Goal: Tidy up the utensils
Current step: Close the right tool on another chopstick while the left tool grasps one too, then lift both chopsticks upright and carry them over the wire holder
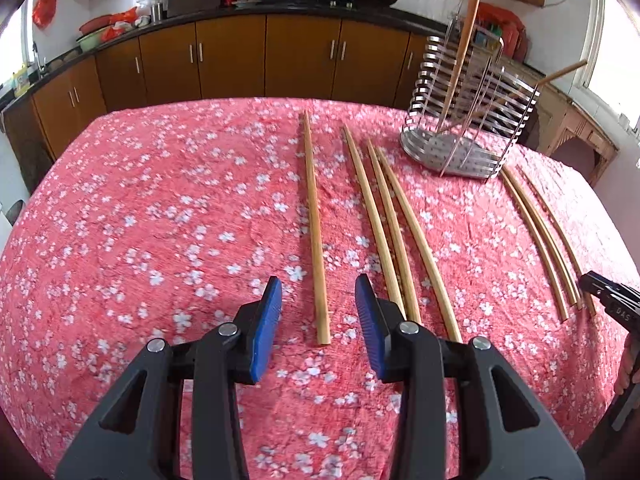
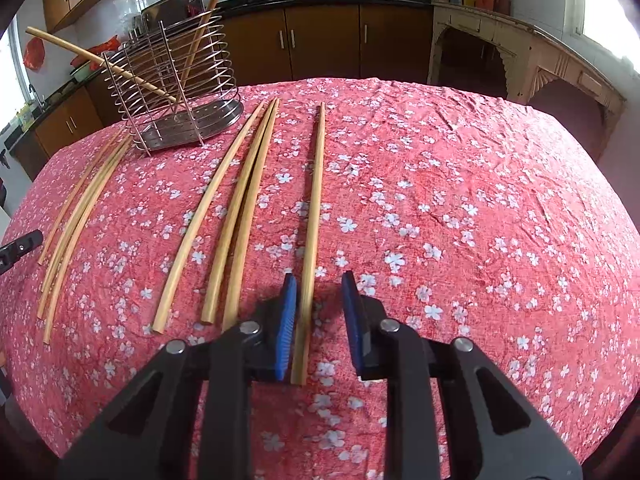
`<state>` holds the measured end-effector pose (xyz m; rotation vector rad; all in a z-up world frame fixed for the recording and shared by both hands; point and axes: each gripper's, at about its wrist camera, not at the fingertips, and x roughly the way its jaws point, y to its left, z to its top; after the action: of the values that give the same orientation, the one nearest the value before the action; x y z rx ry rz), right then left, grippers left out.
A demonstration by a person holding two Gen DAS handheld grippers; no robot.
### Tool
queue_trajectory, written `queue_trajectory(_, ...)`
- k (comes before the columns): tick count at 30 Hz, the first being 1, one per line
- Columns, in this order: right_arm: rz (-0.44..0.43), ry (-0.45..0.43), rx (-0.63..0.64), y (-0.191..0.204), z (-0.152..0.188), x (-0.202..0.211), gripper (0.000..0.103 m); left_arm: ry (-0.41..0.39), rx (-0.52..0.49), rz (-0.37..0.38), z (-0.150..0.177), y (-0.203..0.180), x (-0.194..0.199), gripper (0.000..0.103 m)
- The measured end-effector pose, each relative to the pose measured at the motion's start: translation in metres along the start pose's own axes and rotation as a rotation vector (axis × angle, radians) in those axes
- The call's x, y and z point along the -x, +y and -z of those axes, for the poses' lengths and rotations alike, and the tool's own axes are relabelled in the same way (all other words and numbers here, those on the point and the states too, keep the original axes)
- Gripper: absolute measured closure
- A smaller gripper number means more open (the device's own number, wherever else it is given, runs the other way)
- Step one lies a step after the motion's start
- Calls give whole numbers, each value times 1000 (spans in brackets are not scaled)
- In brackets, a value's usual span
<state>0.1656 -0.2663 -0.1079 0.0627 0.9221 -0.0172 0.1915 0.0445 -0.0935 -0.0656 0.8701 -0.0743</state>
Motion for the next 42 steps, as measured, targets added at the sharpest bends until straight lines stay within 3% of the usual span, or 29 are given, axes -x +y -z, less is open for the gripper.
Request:
queue_trajectory(7, 16, -14, 18, 2, 2, 2, 80, 20, -6, -32, 2, -7, -13, 66)
queue_trajectory(11, 15, -24, 16, 2, 4, 3, 92, 12, -11, -61, 2, -8, -16, 89)
queue_trajectory(14, 5, -27, 3, 0, 6, 4, 95, 10, 8, -57, 2, -4, -15, 96)
queue_trajectory(33, 11, -25, 1, -6, 3, 8, 96, 16, -12, -64, 4, -5, -12, 96)
queue_trajectory(42, 25, -170, -14, -18, -16, 60, 96, -71, -5, -23, 3, 9, 26, 96)
